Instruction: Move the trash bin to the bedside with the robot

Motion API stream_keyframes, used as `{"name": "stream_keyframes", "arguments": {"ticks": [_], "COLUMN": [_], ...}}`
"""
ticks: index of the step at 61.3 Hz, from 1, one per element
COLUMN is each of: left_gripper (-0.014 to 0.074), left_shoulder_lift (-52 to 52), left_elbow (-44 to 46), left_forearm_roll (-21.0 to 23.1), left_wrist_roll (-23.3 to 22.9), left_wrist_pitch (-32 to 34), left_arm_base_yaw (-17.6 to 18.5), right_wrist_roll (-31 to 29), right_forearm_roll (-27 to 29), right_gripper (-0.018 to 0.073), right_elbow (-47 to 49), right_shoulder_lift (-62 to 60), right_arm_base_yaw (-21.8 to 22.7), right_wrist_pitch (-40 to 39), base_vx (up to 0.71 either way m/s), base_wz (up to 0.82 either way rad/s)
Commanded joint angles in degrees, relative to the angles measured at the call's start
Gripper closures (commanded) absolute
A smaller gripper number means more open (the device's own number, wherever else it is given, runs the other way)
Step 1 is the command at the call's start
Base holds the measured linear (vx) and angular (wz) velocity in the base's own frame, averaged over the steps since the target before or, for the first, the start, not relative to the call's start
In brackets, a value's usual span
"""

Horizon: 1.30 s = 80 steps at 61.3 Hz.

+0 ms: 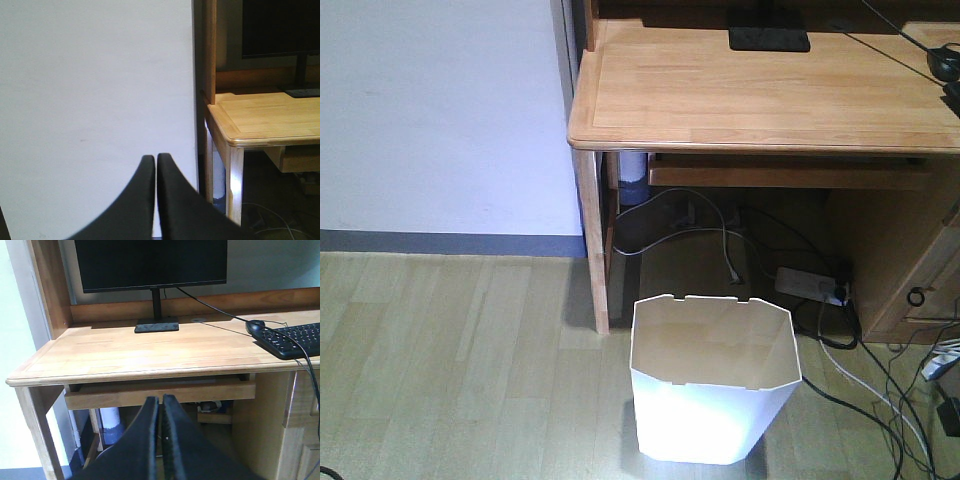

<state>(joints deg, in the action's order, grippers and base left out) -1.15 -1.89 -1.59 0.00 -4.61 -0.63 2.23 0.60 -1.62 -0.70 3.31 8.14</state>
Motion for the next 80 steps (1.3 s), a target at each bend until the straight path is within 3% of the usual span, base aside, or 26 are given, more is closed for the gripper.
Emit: {"name": "stream_keyframes", "arguments": {"ticks": [1,9,15,33,41,65,72,80], "left_gripper": [0.0603,0.0603,0.0603,0.0603,0.0603,0.0603,0.0603,0.0603], "left_shoulder_lift": [-0.36,-0.36,-0.36,-0.36,-0.36,-0.36,-0.36,-0.36], "left_elbow": [-0.67,-0.67,-0.67,-0.67,-0.67,-0.67,-0.67,-0.67], "left_forearm_roll": [0.54,0.54,0.54,0.54,0.54,0.54,0.54,0.54], "left_wrist_roll": [-0.79,-0.79,-0.79,-0.79,-0.79,-0.79,-0.79,-0.79], "left_wrist_pitch": [4.23,4.23,4.23,4.23,4.23,4.23,4.23,4.23], "left_arm_base_yaw": [0.4,0.4,0.4,0.4,0.4,0.4,0.4,0.4], "right_wrist_roll": [-0.35,-1.16,-1.21,-1.43,-0.43,-1.43,-2.23,-4.45], "right_forearm_roll": [0.0,0.13,0.01,-3.31,-2.09,-0.28,-0.6,-1.56], "right_gripper": [0.0567,0.0567,0.0567,0.0567,0.0567,0.0561,0.0519,0.038], "right_elbow": [-0.07,0.31,2.58,14.92,19.49,19.88,19.88,19.88], "right_shoulder_lift": [-0.49,-0.49,0.29,21.25,30.85,47.16,47.91,47.7], "right_arm_base_yaw": [0.13,0.13,0.13,0.13,0.13,0.13,0.13,0.13], "right_wrist_pitch": [-5.08,-17.19,-20.53,-13.46,-8.14,-6.96,-5.73,-3.24], "base_vx": [0.0,0.0,0.0,0.0,0.0,0.0,0.0,0.0], "base_wz": [0.0,0.0,0.0,0.0,0.0,0.0,0.0,0.0]}}
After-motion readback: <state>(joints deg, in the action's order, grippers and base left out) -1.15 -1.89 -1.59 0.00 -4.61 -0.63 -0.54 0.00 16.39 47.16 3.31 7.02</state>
